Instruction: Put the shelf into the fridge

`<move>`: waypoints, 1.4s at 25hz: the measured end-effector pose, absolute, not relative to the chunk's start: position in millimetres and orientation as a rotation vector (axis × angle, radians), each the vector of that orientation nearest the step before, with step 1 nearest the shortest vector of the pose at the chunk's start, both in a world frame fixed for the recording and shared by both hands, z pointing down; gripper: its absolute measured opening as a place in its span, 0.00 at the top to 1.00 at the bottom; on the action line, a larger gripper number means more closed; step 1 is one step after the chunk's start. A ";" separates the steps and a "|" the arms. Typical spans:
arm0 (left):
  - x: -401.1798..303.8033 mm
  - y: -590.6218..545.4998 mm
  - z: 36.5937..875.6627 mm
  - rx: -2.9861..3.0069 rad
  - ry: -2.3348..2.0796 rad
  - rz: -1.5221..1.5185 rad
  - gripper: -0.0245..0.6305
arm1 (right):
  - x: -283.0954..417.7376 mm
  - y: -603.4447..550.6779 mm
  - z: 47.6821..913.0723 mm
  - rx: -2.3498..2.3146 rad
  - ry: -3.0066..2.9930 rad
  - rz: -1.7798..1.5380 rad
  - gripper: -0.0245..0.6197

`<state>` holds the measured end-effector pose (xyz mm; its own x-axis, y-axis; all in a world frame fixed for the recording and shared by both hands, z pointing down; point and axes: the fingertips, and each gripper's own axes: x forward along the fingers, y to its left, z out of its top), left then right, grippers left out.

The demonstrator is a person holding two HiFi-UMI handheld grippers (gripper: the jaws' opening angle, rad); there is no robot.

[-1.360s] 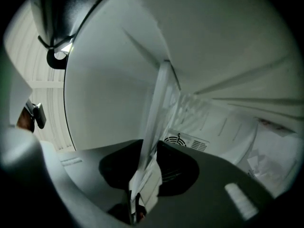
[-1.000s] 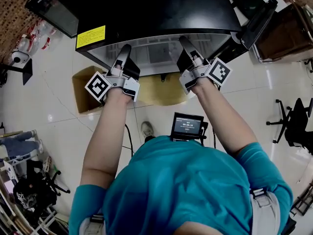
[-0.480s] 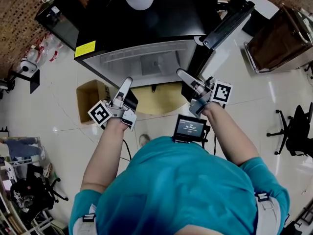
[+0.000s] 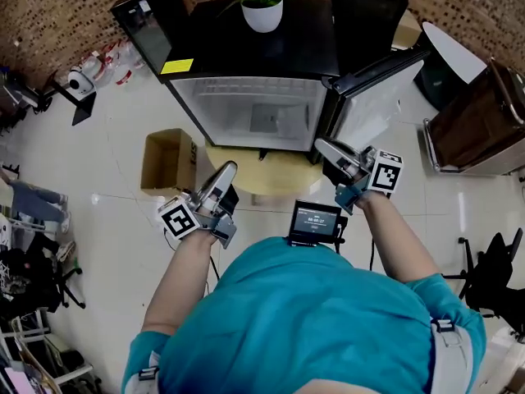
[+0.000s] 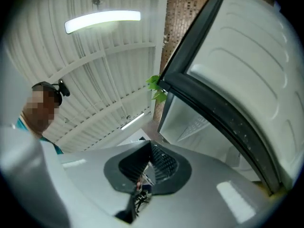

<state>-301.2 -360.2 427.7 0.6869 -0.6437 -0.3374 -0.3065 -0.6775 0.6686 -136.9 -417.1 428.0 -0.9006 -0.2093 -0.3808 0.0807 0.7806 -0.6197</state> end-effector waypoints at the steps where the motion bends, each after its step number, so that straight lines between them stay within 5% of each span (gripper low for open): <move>1: -305.5 -345.7 439.2 2.313 -0.776 -0.741 0.96 | -134.6 -400.9 420.9 -0.069 2.580 -0.831 0.96; 12: -314.9 -193.8 485.0 2.587 -0.989 -0.538 0.96 | -91.0 -280.2 467.1 -0.239 2.769 -0.633 0.96; 24: -257.9 -94.6 592.4 2.812 -1.133 -0.101 0.96 | -31.5 -177.8 615.1 -0.492 2.852 -0.510 0.96; 35: -23.2 -33.7 611.6 2.814 -1.145 -0.092 0.96 | 207.3 -114.2 625.1 -0.612 2.971 -0.213 0.96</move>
